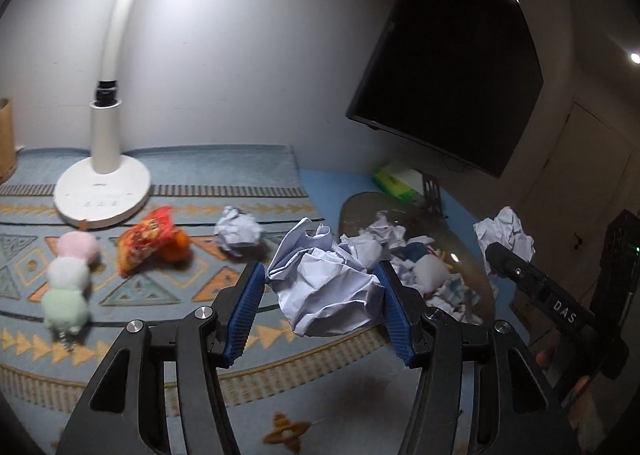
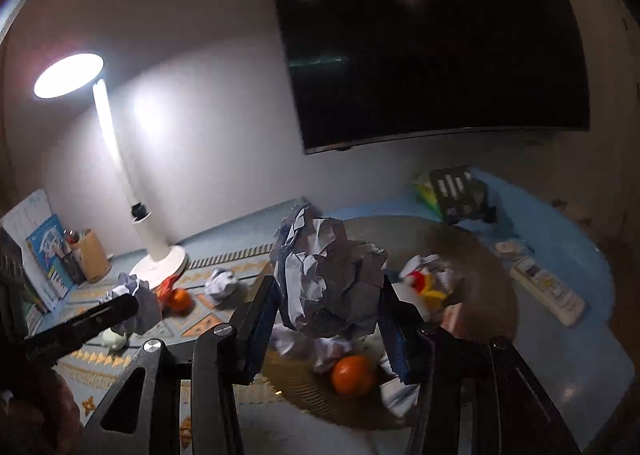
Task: Organize objects
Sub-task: 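Carry both paper balls over the bowl and open both tools, then move both open tools back over the rug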
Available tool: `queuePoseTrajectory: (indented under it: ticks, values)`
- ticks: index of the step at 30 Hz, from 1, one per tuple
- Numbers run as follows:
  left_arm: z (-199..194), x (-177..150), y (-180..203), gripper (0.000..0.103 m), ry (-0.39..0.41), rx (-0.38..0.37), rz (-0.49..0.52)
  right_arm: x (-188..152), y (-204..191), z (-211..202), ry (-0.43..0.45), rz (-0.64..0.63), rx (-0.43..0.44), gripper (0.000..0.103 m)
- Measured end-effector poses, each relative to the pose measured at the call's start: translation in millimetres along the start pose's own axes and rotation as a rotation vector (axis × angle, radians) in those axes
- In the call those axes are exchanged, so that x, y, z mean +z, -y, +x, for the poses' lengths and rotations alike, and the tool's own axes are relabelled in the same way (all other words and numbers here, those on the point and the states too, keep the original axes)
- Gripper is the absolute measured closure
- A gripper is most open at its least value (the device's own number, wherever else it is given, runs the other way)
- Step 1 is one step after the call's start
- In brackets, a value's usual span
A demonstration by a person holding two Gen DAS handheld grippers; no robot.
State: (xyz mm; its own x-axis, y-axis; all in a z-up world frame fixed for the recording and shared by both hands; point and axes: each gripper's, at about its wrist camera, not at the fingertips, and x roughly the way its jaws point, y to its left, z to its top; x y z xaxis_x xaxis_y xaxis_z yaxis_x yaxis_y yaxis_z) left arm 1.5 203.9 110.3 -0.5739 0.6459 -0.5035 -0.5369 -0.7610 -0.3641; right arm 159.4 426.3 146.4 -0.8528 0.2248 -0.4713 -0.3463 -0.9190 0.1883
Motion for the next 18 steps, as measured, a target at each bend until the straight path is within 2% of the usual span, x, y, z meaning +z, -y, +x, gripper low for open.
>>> queuePoseTrajectory:
  ticks: [2, 5, 6, 8, 9, 13, 18]
  values:
    - [27, 9, 30, 0.049, -0.012, -0.041, 0.048, 14, 25, 12, -0.023, 0.029, -0.049, 0.056]
    - [65, 20, 62, 0.049, -0.034, -0.094, 0.087, 29, 45, 36, -0.071, 0.030, -0.051, 0.054]
    - [75, 23, 69, 0.048, -0.037, -0.115, 0.089, 33, 50, 46, -0.098, 0.030, -0.049, 0.048]
    - [92, 29, 77, 0.034, -0.046, -0.138, 0.089, 35, 62, 63, -0.148, 0.044, -0.080, 0.037]
    - [97, 31, 78, 0.020, -0.054, -0.124, 0.085, 34, 68, 67, -0.158, 0.052, -0.086, 0.037]
    - [88, 30, 56, 0.018, -0.048, -0.106, 0.057, 18, 79, 54, -0.156, 0.083, -0.063, 0.037]
    - [30, 13, -7, 0.018, 0.010, 0.009, -0.033, -9, 40, 27, -0.165, 0.043, 0.046, 0.037]
